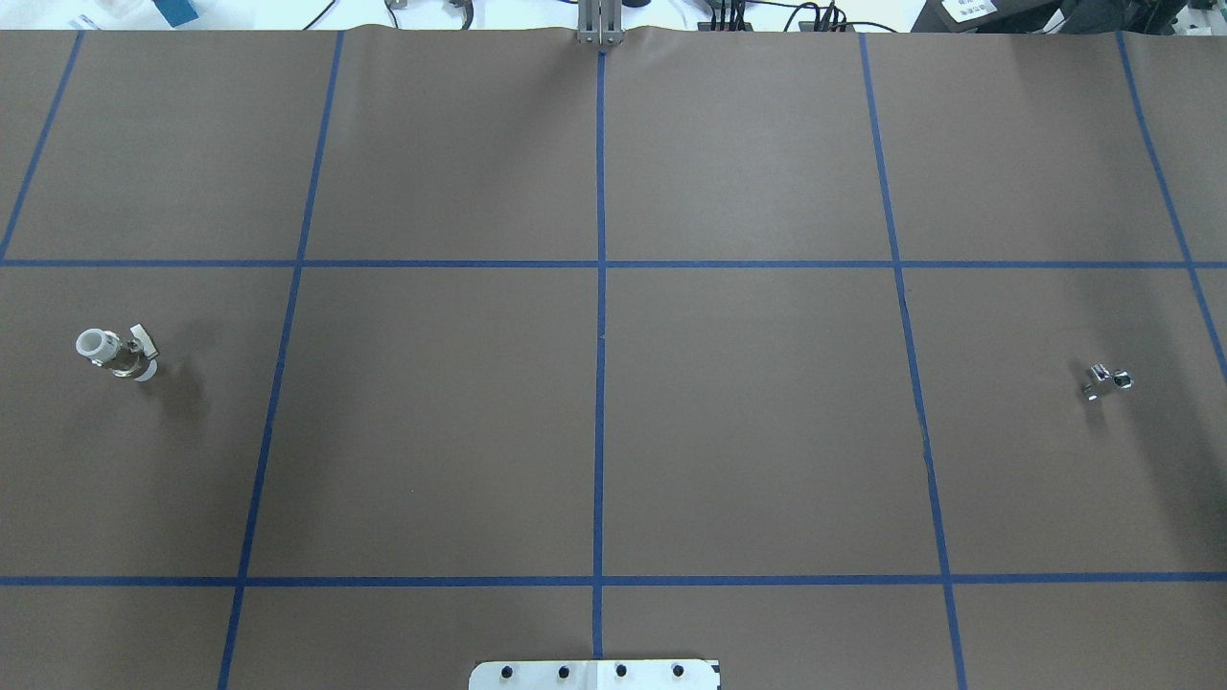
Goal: Assemble PPR valve and pipe with both arms
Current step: 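Lower the left gripper onto the white PPR pipe fitting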
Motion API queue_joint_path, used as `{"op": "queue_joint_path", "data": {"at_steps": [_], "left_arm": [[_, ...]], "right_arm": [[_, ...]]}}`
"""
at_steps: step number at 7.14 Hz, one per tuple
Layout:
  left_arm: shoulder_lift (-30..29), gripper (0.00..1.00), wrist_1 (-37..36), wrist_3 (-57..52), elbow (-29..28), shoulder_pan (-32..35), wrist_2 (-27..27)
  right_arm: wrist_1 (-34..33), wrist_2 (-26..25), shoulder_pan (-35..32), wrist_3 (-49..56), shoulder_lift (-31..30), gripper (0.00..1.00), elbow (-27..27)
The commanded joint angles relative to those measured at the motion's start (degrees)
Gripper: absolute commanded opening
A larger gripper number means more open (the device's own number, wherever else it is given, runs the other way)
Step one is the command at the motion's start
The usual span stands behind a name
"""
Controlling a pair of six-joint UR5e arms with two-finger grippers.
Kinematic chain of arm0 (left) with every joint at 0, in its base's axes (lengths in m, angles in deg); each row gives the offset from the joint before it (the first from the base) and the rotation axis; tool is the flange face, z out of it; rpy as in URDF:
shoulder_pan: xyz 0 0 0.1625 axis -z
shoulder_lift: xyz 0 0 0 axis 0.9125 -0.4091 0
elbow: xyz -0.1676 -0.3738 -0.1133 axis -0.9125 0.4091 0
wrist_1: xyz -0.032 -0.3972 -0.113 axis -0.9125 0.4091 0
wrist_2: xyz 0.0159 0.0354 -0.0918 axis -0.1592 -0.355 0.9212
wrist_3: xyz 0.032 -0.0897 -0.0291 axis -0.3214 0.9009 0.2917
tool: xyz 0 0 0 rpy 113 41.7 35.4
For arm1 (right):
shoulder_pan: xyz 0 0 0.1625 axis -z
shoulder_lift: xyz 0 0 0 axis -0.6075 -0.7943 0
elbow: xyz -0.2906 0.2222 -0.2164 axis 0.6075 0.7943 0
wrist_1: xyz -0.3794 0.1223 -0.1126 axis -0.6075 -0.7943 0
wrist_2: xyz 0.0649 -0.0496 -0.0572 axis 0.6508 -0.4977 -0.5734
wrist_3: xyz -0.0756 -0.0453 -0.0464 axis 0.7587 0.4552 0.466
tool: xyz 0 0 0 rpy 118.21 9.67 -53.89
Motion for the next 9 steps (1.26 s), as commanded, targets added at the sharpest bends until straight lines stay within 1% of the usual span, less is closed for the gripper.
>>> {"op": "queue_joint_path", "data": {"at_steps": [1, 2, 3, 4, 6, 7, 9], "left_arm": [[-0.95, 1.00, 10.74, 21.13, -0.44, -7.20, -0.21], [-0.34, 1.00, 17.77, 26.04, -0.53, -12.81, -1.43], [0.10, 1.00, 19.58, 31.48, -0.53, -19.31, -1.09], [0.19, 1.00, 19.68, 38.67, -0.27, -24.77, -2.48], [3.43, 1.00, 19.68, 40.33, -0.35, -31.47, -13.86], [5.10, 1.00, 19.68, 40.41, -0.44, -34.28, -15.92], [5.29, 1.00, 19.68, 40.33, -0.88, -37.29, -16.12]], "right_arm": [[0.14, 0.24, 0.04, -0.03, 0.16, 0.99, 0.34], [0.14, 0.24, 0.04, -0.03, 0.16, 0.99, 0.34], [0.14, 0.24, 0.04, -0.03, 0.25, 0.99, 0.34], [0.14, 0.24, 0.04, -0.03, 0.25, 0.99, 0.34], [0.14, 0.24, 0.04, -0.03, 0.17, 0.99, 0.34], [0.14, 0.24, 0.04, -0.03, 0.16, 0.99, 0.34], [0.14, 0.24, 0.04, -0.03, 0.16, 0.99, 0.43]]}}
